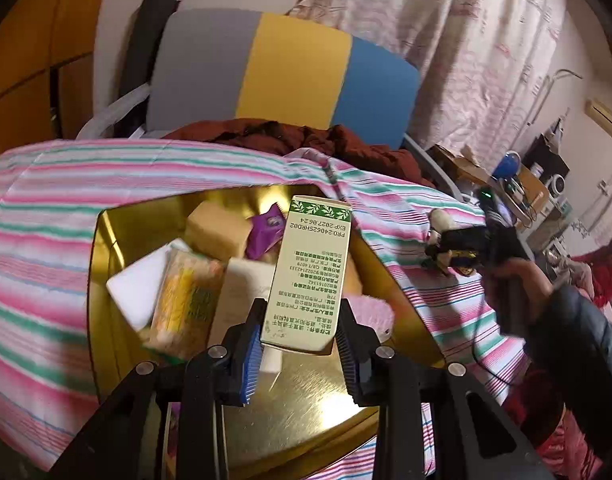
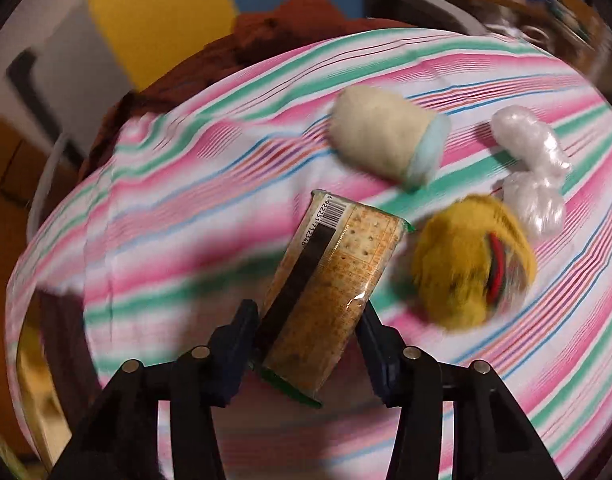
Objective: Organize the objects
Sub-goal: 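Lower the green box into the tray and open the left tool while the right carries the cracker packet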
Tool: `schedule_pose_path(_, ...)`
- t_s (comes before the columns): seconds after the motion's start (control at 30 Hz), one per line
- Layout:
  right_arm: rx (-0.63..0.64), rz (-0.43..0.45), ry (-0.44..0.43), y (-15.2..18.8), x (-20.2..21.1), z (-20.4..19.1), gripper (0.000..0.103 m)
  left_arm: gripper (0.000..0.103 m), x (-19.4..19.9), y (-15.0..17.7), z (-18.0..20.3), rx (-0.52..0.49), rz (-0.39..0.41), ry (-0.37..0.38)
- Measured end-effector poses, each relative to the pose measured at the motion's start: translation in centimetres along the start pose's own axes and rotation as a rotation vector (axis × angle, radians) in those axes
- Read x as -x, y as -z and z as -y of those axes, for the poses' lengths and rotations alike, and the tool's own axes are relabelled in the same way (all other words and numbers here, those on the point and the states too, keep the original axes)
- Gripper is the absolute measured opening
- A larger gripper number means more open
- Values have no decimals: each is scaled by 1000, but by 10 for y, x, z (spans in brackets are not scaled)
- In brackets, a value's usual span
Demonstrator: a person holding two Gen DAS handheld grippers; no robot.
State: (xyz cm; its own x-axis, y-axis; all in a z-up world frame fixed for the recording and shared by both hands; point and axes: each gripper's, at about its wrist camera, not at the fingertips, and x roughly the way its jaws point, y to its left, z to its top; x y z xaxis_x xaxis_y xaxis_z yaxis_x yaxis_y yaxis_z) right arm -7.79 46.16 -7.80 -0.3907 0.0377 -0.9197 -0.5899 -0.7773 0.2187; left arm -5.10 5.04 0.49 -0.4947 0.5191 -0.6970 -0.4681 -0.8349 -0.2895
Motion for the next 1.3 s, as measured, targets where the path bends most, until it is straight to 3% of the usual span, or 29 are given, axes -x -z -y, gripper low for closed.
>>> schedule_pose_path(0.23,200,-5,-85,54,14,-22,49,33,7,16,-17,62,-14,-56)
schedule_pose_path(0.5,239,38,-150,81,33,-22,45,33,17,35,-30,115,-25,-112)
schedule_pose_path(0.6,267,67,-171,85,43,-29,39,33,20,40,-31,121,-20,-121)
schedule_pose_path(0.67,292,84,-179,89,55,-30,25,33,23,42,-31,128,-17,-130)
schedule_pose_path(0.8,354,87,-142,96,60,-36,23,33,26,44,-34,141,-17,-141)
schedule_pose_path(0.9,332,63,-137,97,51,-29,23,33,26,46,-31,133,-18,-133)
schedule_pose_path(1.03,313,54,-112,92,45,-25,30,33,25,48,-27,126,-28,-121)
schedule_pose_path(1.1,300,31,-109,88,37,-23,44,33,24,49,-26,124,-29,-112)
schedule_pose_path(1.17,288,13,-109,85,28,-24,68,33,26,50,-26,125,-27,-110)
schedule_pose_path(1.3,345,11,-58,91,15,-34,70,33,32,51,-33,143,-15,-121)
